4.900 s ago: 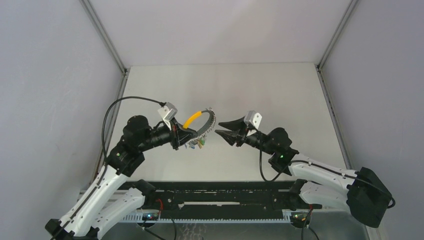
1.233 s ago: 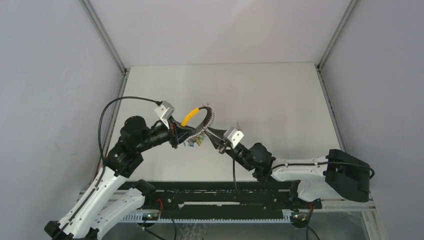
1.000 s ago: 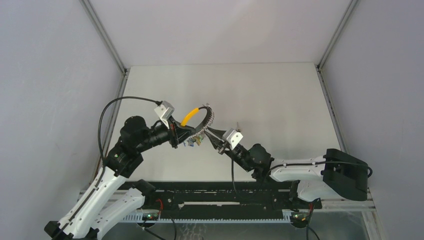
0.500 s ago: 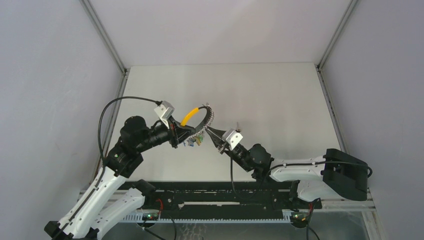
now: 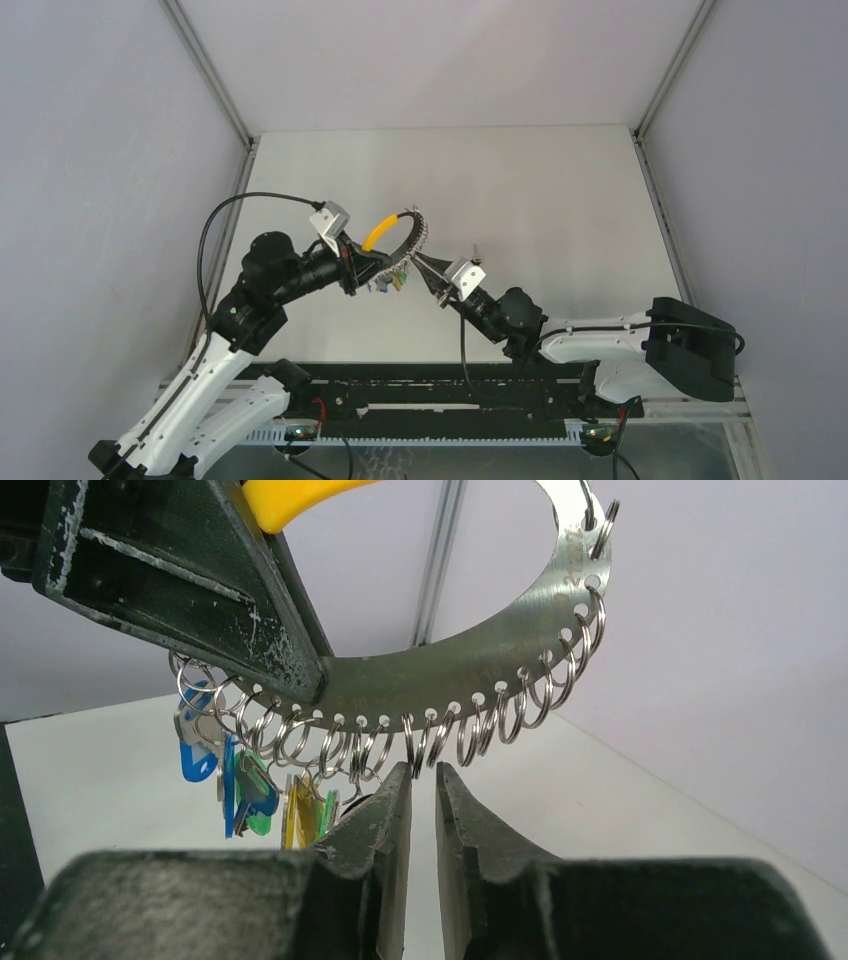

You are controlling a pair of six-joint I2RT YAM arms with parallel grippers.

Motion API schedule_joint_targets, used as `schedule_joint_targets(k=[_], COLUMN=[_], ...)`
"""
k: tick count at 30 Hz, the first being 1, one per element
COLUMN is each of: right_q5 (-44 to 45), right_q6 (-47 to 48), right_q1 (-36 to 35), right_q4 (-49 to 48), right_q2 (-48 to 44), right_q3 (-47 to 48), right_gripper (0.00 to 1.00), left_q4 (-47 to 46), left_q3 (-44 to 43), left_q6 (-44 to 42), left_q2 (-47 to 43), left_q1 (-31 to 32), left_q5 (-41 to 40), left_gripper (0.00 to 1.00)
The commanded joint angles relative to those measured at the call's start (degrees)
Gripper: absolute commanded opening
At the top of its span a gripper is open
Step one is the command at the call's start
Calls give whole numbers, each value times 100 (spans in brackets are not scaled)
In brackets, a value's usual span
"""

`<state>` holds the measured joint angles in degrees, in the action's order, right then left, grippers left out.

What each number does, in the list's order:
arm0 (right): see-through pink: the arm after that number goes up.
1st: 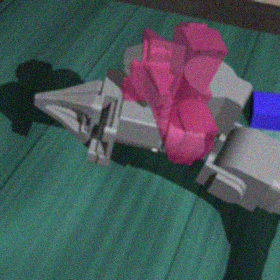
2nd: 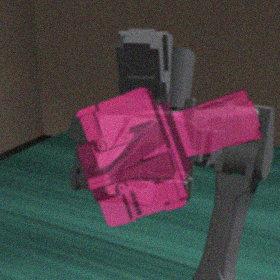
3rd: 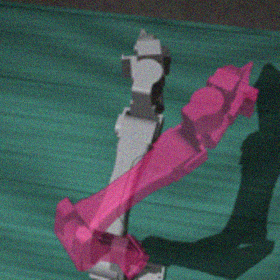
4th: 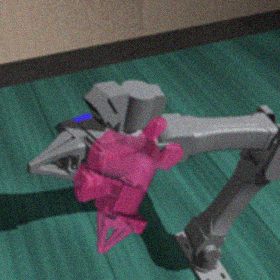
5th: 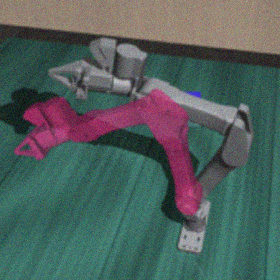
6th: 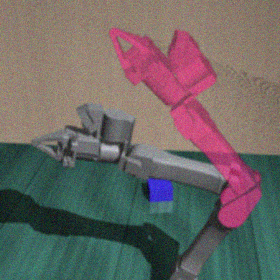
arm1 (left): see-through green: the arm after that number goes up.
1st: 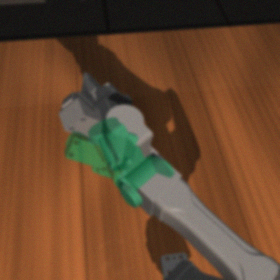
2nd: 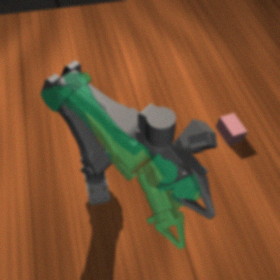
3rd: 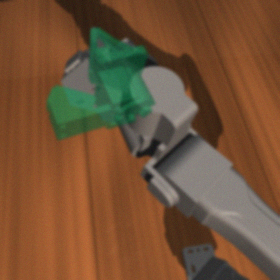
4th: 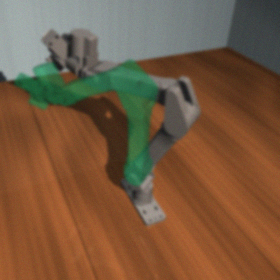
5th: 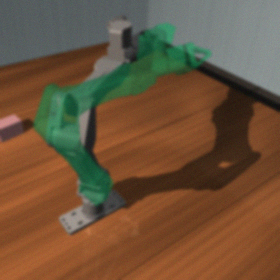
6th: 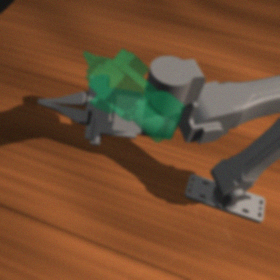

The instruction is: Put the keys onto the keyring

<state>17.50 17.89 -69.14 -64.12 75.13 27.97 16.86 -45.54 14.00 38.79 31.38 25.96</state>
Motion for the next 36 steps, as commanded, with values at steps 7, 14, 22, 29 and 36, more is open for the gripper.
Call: schedule_joint_targets(k=[7, 14, 22, 29, 36], right_q5=[16, 59, 86, -12, -141], right_q6=[75, 94, 76, -127, -283], right_q1=[-55, -55, -55, 91, 200], right_q4=[-161, -105, 178, -30, -477], right_q2=[19, -7, -191, -245, -27], right_q3=[341, 344, 324, 77, -105], right_gripper=[16, 10, 0, 0, 10], left_q4=[-354, -298, -348, -993, -1659], left_q3=[-10, -34, 74, 499, 757], left_q6=[0, -49, 209, 1029, 1677], left_q2=[-13, -15, -173, -289, -418], left_q1=[69, 97, 97, 85, 71], left_q5=[-64, -112, -436, -640, -614], left_gripper=[0, 0, 0, 0, 0])
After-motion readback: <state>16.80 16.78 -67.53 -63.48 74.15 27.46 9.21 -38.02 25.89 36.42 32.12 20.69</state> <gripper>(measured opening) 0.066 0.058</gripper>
